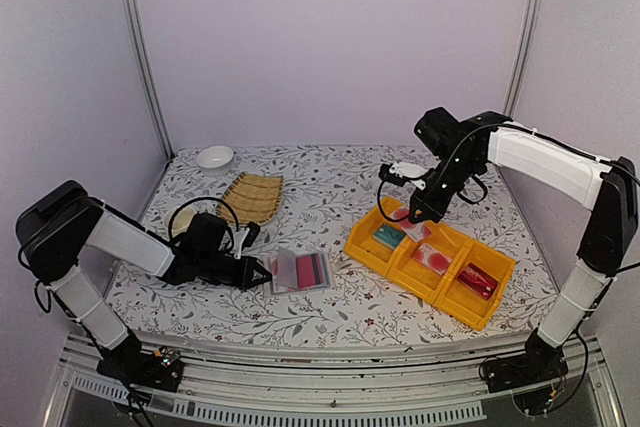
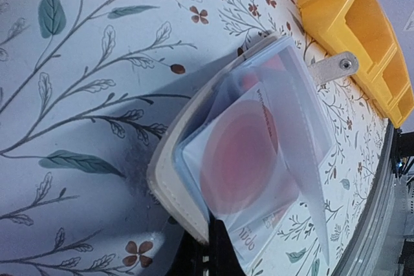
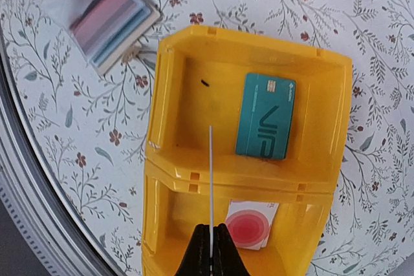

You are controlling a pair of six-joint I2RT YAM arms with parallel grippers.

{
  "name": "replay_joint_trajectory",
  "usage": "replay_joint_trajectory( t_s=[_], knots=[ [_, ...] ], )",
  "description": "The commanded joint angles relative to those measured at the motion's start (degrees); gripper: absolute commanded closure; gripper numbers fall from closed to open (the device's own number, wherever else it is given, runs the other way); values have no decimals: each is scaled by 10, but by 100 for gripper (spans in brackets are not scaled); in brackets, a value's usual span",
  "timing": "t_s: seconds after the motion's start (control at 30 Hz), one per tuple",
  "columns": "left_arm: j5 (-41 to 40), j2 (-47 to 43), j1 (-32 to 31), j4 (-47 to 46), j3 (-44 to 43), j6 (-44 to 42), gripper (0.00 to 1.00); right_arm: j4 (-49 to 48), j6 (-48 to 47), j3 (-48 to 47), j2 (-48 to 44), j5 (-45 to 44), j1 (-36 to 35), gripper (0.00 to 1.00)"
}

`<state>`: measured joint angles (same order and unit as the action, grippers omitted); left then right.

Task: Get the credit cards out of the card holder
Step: Place the credit card in the card box.

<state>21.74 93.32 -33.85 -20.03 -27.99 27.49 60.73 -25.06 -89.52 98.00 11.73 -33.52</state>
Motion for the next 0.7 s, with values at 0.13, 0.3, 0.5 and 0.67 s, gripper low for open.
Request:
replay_joint_trajectory(
  t_s=[0.13,0.3,0.5,0.67],
  knots=[
    [-18,-2,4,37,-5,-22,100,35,-75,77,-16,-77,-5,98],
    [-19,-4,4,35,-3,-18,100,38,-86,126,-29,-102,-5,98],
    [-19,-2,3,34,-3,-17,100,36,-90,133,-4,-141,-2,98],
    [-20,-1,2,34,-5,-16,100,46,-83,115,26,-154,1,98]
  ],
)
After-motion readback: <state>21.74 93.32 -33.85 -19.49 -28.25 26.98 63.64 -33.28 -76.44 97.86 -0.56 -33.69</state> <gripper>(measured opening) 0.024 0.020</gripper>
